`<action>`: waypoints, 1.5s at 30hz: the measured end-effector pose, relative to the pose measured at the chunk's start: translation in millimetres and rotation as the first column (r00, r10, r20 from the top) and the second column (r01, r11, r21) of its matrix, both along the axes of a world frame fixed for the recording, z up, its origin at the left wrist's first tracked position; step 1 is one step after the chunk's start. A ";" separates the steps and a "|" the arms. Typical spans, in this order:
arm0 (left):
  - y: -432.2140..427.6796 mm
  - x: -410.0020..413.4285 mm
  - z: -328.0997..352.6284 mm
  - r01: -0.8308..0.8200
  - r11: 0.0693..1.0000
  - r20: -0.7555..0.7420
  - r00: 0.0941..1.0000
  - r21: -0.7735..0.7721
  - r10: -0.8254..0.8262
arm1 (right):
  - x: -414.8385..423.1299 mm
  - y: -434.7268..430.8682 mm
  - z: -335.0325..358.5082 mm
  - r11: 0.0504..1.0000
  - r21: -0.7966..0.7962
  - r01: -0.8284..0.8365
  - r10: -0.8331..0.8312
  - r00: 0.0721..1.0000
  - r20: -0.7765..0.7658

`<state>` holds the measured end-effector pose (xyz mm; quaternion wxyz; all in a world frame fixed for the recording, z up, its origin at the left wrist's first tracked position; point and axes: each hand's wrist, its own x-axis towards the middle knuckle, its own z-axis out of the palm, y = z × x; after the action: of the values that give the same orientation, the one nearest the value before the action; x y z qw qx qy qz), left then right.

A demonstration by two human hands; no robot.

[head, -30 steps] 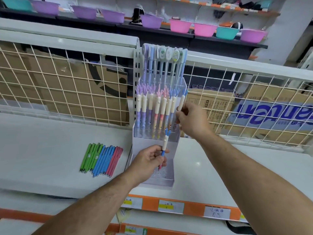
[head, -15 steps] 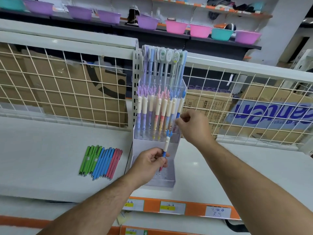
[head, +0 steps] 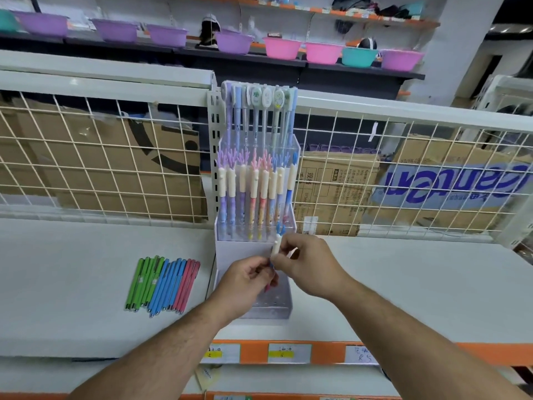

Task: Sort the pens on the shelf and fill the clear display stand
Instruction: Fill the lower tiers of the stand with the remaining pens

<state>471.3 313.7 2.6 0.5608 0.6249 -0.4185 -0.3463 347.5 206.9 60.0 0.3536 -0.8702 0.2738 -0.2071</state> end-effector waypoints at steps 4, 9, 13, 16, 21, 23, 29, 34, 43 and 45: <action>-0.2 -1.7 -1.2 0.002 1.000 -0.012 1.000 0.017 -0.002 | 0.5 -2.6 20.7 0.996 0.050 0.079 -0.085 0.987 0.134; -3.4 -1.0 -1.6 0.003 0.998 0.045 0.999 0.056 -0.005 | -2.1 -18.3 67.9 0.961 0.197 0.193 -0.257 0.887 0.383; -6.5 -3.0 1.2 -0.010 0.995 0.293 0.956 0.100 -0.020 | 1.8 -29.8 83.9 0.957 0.150 0.250 -0.290 0.874 0.389; -6.1 1.6 1.6 -0.056 0.984 0.577 0.815 0.170 -0.053 | 10.7 -37.2 81.3 0.956 0.073 0.285 -0.293 0.894 0.340; -3.5 7.3 -4.7 -0.092 0.969 0.756 0.644 0.228 -0.116 | 22.7 -39.8 75.0 0.952 -0.079 0.296 -0.274 0.938 0.210; -3.9 7.1 -6.8 -0.079 0.970 0.764 0.632 0.229 -0.129 | 25.8 -37.6 71.4 0.950 -0.122 0.288 -0.271 0.952 0.142; -5.7 7.7 -7.0 -0.071 0.968 0.783 0.604 0.239 -0.149 | 31.5 -34.7 65.4 0.943 -0.148 0.298 -0.289 0.954 0.080; -6.9 8.4 -6.5 -0.071 0.965 0.787 0.596 0.251 -0.160 | 33.6 -36.2 63.2 0.936 -0.168 0.309 -0.299 0.951 0.083; -8.0 7.6 -4.9 -0.079 0.959 0.780 0.602 0.272 -0.171 | 16.1 -39.1 37.3 0.948 -0.125 0.293 -0.280 0.953 0.111; -8.8 6.4 -2.6 -0.087 0.955 0.774 0.609 0.283 -0.174 | 11.2 -38.1 31.5 0.956 -0.106 0.274 -0.262 0.958 0.118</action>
<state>477.7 304.9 -0.1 0.2105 0.7784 -0.5819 -0.1059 358.8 168.8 91.5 0.2821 -0.8331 0.3576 -0.3137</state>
